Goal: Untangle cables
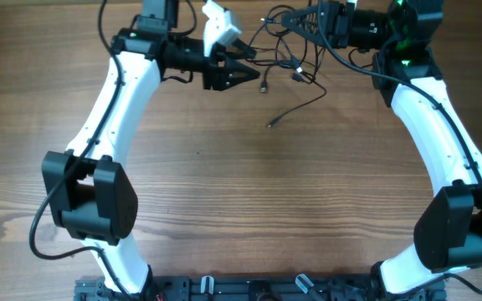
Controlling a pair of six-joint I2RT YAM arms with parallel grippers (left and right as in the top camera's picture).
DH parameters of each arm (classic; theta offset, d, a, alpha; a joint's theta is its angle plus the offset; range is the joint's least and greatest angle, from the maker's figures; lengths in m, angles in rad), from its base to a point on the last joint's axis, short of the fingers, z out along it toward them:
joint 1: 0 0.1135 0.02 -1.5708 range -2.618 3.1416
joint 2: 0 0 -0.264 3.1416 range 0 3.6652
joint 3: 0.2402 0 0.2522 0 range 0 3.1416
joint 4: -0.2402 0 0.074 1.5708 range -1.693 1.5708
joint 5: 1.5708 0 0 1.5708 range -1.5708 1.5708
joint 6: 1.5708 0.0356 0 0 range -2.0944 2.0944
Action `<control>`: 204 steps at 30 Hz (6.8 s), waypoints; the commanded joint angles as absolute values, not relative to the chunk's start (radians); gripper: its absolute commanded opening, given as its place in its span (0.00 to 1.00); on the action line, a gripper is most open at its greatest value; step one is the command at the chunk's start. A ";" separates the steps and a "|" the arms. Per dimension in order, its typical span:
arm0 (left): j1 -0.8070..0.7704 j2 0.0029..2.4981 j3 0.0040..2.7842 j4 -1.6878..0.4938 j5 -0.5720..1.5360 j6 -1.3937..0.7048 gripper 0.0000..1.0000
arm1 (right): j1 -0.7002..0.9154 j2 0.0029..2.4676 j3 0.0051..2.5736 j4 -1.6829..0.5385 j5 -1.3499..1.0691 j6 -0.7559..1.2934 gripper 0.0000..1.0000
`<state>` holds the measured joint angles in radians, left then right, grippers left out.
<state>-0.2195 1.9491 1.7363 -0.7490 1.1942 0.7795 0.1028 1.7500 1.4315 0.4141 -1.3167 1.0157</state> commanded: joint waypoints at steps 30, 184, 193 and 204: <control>-0.078 1.930 1.732 -0.616 0.901 0.412 0.04 | 0.084 1.713 1.456 0.537 -1.371 1.136 0.05; 0.198 1.472 1.732 -0.779 0.743 0.254 0.05 | 0.328 1.990 1.501 -0.086 -0.925 0.653 0.05; 0.198 1.533 1.732 -0.787 0.743 0.253 0.05 | 0.101 1.839 1.506 -0.003 -1.087 0.715 0.05; 0.136 1.666 1.732 -0.786 0.686 0.254 0.05 | -0.021 1.626 1.506 0.001 -1.155 0.758 0.05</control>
